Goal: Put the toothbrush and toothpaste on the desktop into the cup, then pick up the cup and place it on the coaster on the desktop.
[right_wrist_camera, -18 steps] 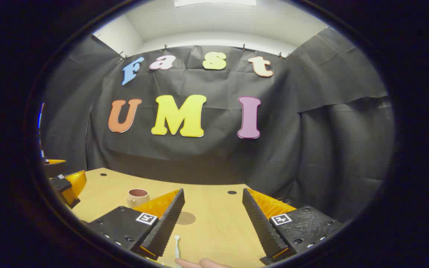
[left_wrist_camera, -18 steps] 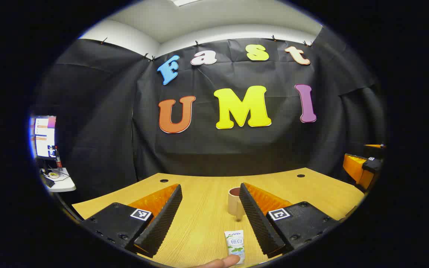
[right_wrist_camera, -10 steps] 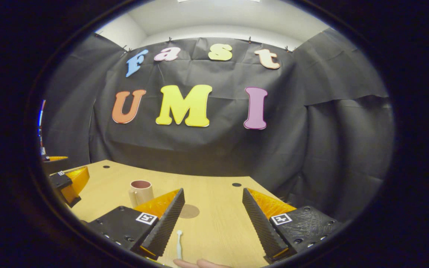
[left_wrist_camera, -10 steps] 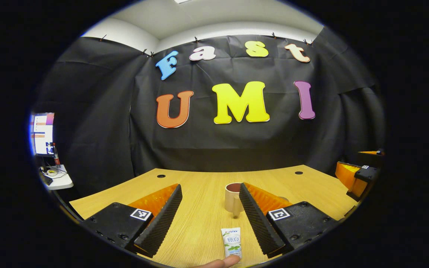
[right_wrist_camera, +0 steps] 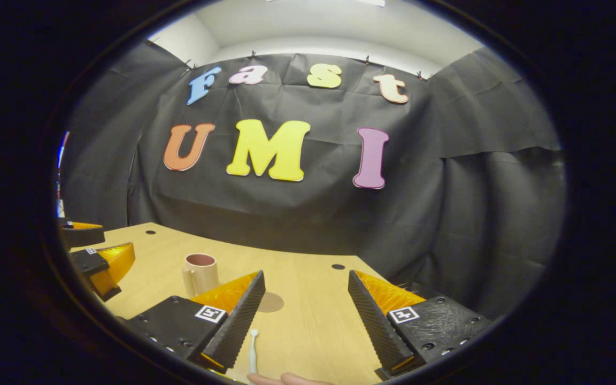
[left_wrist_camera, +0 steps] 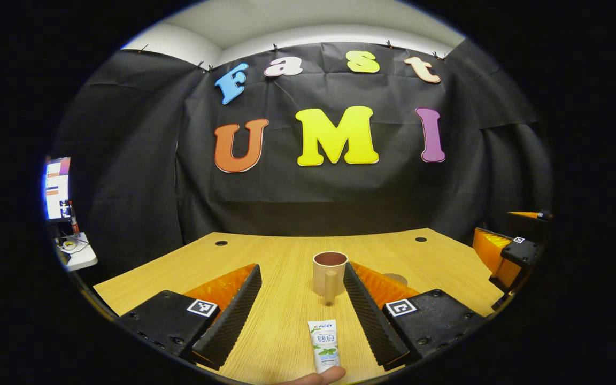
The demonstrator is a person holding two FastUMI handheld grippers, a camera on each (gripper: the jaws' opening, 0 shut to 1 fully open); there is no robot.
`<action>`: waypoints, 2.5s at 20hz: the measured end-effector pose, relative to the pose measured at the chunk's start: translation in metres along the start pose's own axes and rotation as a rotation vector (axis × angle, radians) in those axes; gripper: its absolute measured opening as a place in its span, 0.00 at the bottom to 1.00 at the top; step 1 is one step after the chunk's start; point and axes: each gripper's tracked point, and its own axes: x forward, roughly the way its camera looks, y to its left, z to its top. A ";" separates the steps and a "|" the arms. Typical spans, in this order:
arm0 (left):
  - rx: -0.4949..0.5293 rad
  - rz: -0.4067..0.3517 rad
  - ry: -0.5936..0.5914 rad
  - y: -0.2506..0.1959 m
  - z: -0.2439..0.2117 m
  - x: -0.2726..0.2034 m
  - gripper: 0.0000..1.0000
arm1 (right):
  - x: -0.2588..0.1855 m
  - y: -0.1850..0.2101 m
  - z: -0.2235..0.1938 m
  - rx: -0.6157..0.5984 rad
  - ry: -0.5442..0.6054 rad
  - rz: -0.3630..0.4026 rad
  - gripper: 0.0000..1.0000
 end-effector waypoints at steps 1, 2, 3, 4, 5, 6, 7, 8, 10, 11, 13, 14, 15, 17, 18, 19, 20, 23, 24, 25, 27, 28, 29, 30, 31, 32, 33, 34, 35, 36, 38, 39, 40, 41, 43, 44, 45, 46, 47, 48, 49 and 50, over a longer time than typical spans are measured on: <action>0.001 0.000 0.001 0.000 0.000 0.000 0.98 | 0.000 -0.001 -0.001 -0.006 0.000 -0.003 0.96; 0.002 0.000 0.003 0.000 -0.001 0.000 0.98 | 0.000 0.000 -0.001 -0.013 0.000 -0.005 0.95; 0.003 0.001 0.005 0.000 -0.003 0.001 0.98 | 0.001 0.000 -0.003 -0.018 0.000 -0.005 0.95; 0.003 0.000 0.007 0.000 -0.002 0.002 0.98 | 0.001 0.002 -0.003 -0.024 0.001 -0.003 0.95; 0.000 -0.001 0.013 -0.001 -0.005 0.002 0.98 | 0.001 0.003 -0.005 -0.027 0.003 0.001 0.95; -0.002 -0.003 0.024 -0.002 -0.008 0.004 0.98 | 0.002 0.005 -0.006 -0.028 0.008 0.006 0.95; -0.005 -0.006 0.039 -0.002 -0.012 0.005 0.98 | 0.003 0.006 -0.009 -0.026 0.015 0.011 0.95; -0.008 -0.008 0.059 -0.003 -0.018 0.006 0.98 | 0.004 0.008 -0.011 -0.022 0.025 0.017 0.95; -0.018 0.020 0.086 0.003 -0.025 0.009 0.98 | 0.006 0.011 -0.018 -0.015 0.047 0.028 0.95; -0.005 0.023 0.103 0.001 -0.030 0.011 0.98 | 0.007 0.012 -0.020 -0.013 0.055 0.029 0.95; 0.014 0.024 0.147 0.001 -0.045 0.015 0.98 | 0.008 0.012 -0.022 -0.019 0.059 0.023 0.95; 0.015 0.015 0.179 -0.002 -0.055 0.017 0.98 | 0.009 0.010 -0.022 -0.025 0.061 0.016 0.96; 0.014 -0.006 0.218 -0.008 -0.066 0.017 0.98 | 0.011 0.010 -0.023 -0.030 0.059 0.007 0.95; -0.007 -0.044 0.301 -0.019 -0.088 0.018 0.98 | 0.013 0.009 -0.024 -0.041 0.055 -0.004 0.95; -0.020 -0.058 0.345 -0.024 -0.099 0.017 0.98 | 0.014 0.009 -0.026 -0.048 0.058 -0.007 0.96; -0.032 -0.078 0.386 -0.031 -0.108 0.014 0.98 | 0.015 0.009 -0.029 -0.053 0.063 -0.010 0.96; -0.039 -0.097 0.424 -0.037 -0.117 0.012 0.98 | 0.016 0.009 -0.031 -0.058 0.069 -0.015 0.96; -0.069 -0.103 0.558 -0.042 -0.149 0.001 0.98 | 0.021 0.006 -0.038 -0.069 0.087 -0.027 0.95; -0.071 -0.089 0.591 -0.039 -0.154 -0.001 0.97 | 0.022 0.006 -0.039 -0.073 0.093 -0.030 0.96; -0.061 -0.080 0.612 -0.038 -0.157 -0.003 0.97 | 0.023 0.006 -0.041 -0.078 0.097 -0.032 0.96; -0.044 -0.060 0.622 -0.036 -0.161 -0.002 0.96 | 0.024 0.007 -0.044 -0.086 0.102 -0.036 0.96; -0.038 -0.050 0.631 -0.035 -0.161 -0.002 0.96 | 0.025 0.007 -0.044 -0.088 0.107 -0.034 0.96; -0.030 -0.039 0.654 -0.031 -0.166 -0.004 0.95 | 0.025 0.008 -0.046 -0.089 0.112 -0.034 0.95; -0.033 -0.032 0.693 -0.030 -0.173 -0.006 0.94 | 0.024 0.009 -0.046 -0.089 0.114 -0.033 0.95; -0.051 -0.032 0.745 -0.028 -0.183 -0.014 0.90 | 0.024 0.010 -0.047 -0.089 0.114 -0.031 0.95; -0.044 -0.034 0.701 -0.026 -0.178 -0.009 0.94 | 0.023 0.010 -0.046 -0.089 0.112 -0.031 0.96; -0.035 -0.026 0.713 -0.025 -0.179 -0.010 0.86 | 0.023 0.010 -0.045 -0.090 0.109 -0.031 0.95; -0.043 -0.030 0.733 -0.027 -0.183 -0.012 0.83 | 0.022 0.010 -0.044 -0.091 0.106 -0.031 0.96; -0.039 -0.024 0.723 -0.025 -0.181 -0.012 0.83 | 0.022 0.012 -0.044 -0.092 0.103 -0.029 0.96; -0.036 -0.021 0.726 -0.023 -0.180 -0.012 0.83 | 0.023 0.013 -0.044 -0.093 0.103 -0.027 0.95; -0.034 -0.017 0.721 -0.021 -0.181 -0.011 0.75 | 0.023 0.012 -0.047 -0.095 0.110 -0.024 0.95; -0.033 -0.023 0.720 -0.022 -0.181 -0.012 0.69 | 0.024 0.013 -0.048 -0.089 0.117 -0.023 0.95; -0.031 -0.024 0.717 -0.023 -0.179 -0.013 0.65 | 0.024 0.012 -0.050 -0.080 0.126 -0.022 0.95; -0.034 -0.021 0.715 -0.024 -0.180 -0.016 0.60 | 0.026 0.011 -0.052 -0.072 0.136 -0.021 0.95; -0.050 -0.014 0.708 -0.025 -0.178 -0.017 0.47 | 0.028 0.012 -0.057 -0.062 0.157 -0.018 0.96; -0.065 -0.006 0.704 -0.025 -0.177 -0.015 0.46 | 0.029 0.012 -0.060 -0.061 0.165 -0.017 0.95; -0.064 -0.009 0.699 -0.024 -0.176 -0.014 0.45 | 0.031 0.012 -0.062 -0.060 0.174 -0.016 0.95; -0.070 -0.018 0.692 -0.027 -0.175 -0.012 0.45 | 0.032 0.013 -0.064 -0.056 0.183 -0.014 0.95; -0.083 -0.023 0.685 -0.028 -0.175 -0.011 0.44 | 0.033 0.014 -0.067 -0.050 0.192 -0.007 0.95; -0.088 -0.029 0.676 -0.030 -0.172 -0.010 0.43 | 0.034 0.015 -0.071 -0.046 0.204 -0.003 0.96; -0.085 -0.030 0.662 -0.031 -0.168 -0.010 0.42 | 0.035 0.017 -0.076 -0.045 0.217 0.001 0.96; -0.083 -0.027 0.640 -0.029 -0.163 -0.008 0.42 | 0.038 0.020 -0.081 -0.047 0.232 0.005 0.95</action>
